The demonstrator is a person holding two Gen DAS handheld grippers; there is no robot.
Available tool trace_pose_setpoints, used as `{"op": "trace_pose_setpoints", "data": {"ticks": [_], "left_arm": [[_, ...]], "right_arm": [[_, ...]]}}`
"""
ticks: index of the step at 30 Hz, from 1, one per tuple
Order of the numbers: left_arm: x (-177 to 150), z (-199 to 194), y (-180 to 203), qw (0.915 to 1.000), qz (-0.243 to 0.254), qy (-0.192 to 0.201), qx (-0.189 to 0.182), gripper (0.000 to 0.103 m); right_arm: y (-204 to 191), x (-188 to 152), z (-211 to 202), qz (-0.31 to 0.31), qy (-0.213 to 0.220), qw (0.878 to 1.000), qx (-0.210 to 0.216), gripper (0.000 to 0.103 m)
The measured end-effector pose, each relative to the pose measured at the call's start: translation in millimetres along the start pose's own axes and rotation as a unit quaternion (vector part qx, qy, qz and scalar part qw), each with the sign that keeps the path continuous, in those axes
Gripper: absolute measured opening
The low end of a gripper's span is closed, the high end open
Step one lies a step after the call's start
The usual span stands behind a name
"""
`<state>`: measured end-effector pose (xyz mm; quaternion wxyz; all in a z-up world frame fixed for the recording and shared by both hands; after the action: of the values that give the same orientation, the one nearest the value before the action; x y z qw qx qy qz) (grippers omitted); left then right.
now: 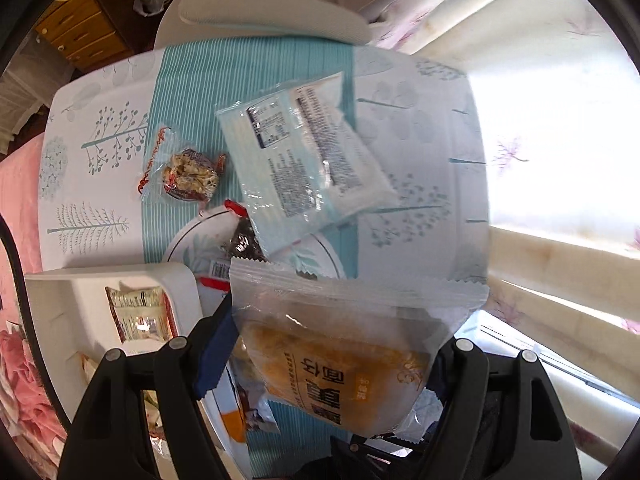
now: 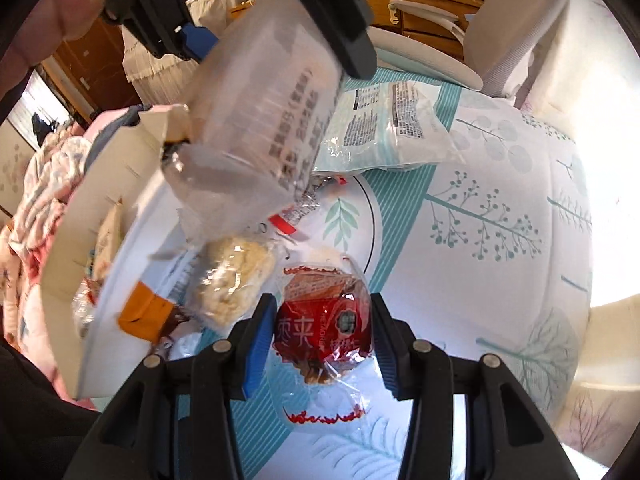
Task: Organize snacks
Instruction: 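Lift both snacks over the tray and open both grippers to drop them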
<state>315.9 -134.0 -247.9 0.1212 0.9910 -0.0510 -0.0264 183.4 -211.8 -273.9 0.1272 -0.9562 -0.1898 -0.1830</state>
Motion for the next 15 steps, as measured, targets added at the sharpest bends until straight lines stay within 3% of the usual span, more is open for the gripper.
{"op": "trace_pose_setpoints", "data": {"ticks": [7, 15], "left_arm": [[-23, -39, 21, 0.9992, 0.009, 0.034, -0.02, 0.076], [-58, -82, 8, 0.9971, 0.001, 0.072, -0.024, 0.076]], "right_arm": [[-14, 2, -28, 0.01, 0.009, 1.0, 0.012, 0.046], [-42, 6, -55, -0.012, 0.025, 0.999, 0.024, 0.046]]}}
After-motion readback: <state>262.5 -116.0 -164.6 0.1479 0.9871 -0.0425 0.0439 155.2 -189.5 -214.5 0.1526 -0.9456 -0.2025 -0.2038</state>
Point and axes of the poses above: each gripper's, at about its wrist camera, not at the fingertips, and z roughly the way its jaws point, y to its right, x to its top, the point moved 8 cm from there along z, roughly the way its jaws point, and after that the axes turned 2 degrees about -x, right-handed, at the moved point
